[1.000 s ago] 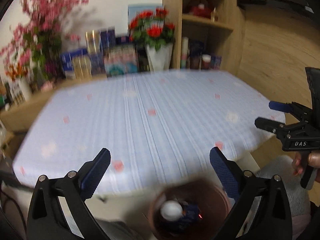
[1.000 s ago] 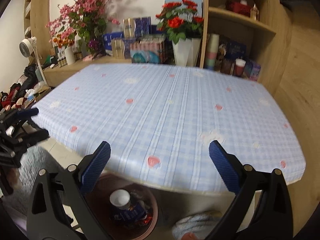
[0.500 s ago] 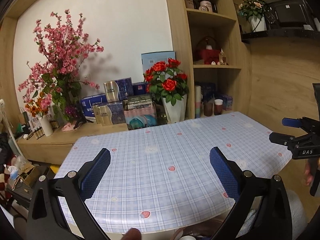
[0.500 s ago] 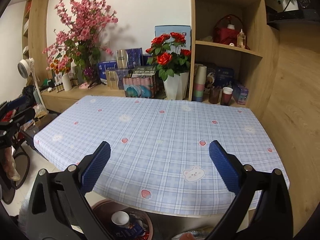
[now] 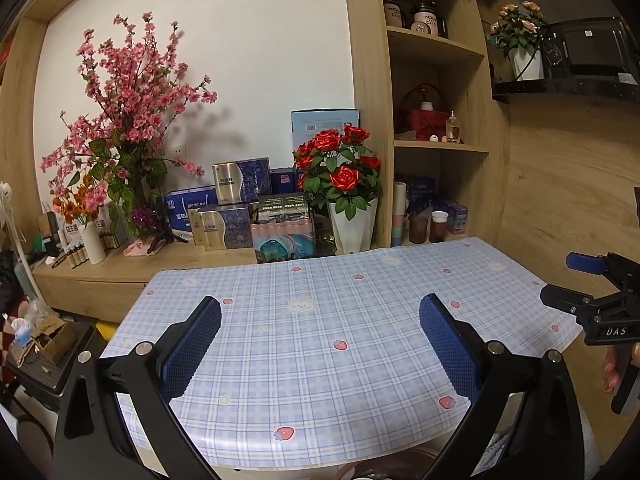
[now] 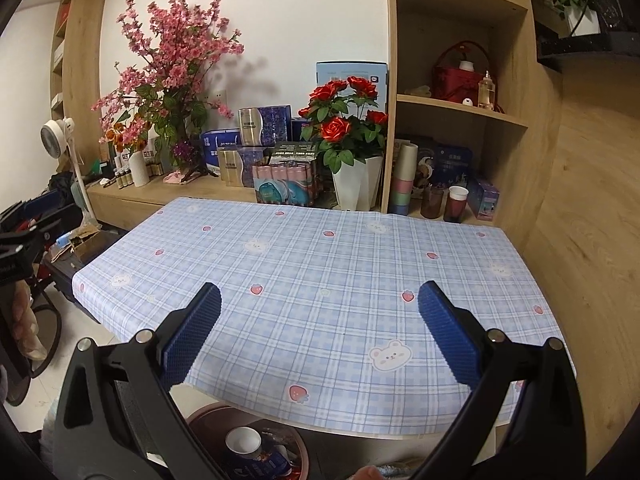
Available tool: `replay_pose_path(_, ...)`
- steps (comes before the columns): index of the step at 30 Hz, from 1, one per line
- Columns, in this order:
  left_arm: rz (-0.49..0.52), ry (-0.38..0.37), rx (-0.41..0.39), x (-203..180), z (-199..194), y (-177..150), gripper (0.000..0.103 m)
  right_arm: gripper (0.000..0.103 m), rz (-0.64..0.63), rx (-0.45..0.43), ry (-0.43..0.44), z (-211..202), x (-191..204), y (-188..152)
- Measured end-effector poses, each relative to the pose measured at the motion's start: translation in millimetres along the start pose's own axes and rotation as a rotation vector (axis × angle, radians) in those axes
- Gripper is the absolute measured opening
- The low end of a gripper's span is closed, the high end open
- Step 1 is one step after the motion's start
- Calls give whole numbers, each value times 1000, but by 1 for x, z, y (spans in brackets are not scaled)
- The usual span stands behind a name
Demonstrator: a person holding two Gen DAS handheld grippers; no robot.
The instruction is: Collect trash
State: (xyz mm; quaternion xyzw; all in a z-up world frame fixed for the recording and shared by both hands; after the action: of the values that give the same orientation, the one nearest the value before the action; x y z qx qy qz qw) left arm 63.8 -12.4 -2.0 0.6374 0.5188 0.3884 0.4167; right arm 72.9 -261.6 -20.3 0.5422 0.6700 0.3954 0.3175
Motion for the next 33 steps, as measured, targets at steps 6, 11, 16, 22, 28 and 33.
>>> replay_pose_path(6,4,13,-9,3,-2,3,97,97,-11,-6,-3,0,4,2)
replay_pose_path(11,0,15,0,5,-1,2,97,97,-8,1,-8,1,4,2)
replay_pose_path(16,1,15,1,5,-1,1,97,97,-4,-2,-16,0,2,3)
replay_pose_path(22,0,16,2,4,-1,1,97,97,1,-3,-23,-1,1,2)
replay_pose_path(28,1,15,1,4,-2,1,97,97,2,-7,-29,-1,-1,3)
replay_pose_path(33,3,10,5,1,-1,-1,97,97,6,-11,-33,-3,-2,4)
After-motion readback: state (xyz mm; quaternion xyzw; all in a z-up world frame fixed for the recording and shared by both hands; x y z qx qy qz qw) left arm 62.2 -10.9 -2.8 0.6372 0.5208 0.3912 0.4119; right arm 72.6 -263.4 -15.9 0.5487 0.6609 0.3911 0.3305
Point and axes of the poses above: each gripper's, at about its wrist camera, not at the fingertips, and z roughly the way its jaws point, x to its left, y to its top, the point moved 4 cm from there along z, roughly the way its jaws point, and after that the axes turned 1 degree about -y, right-handed, at the moved point
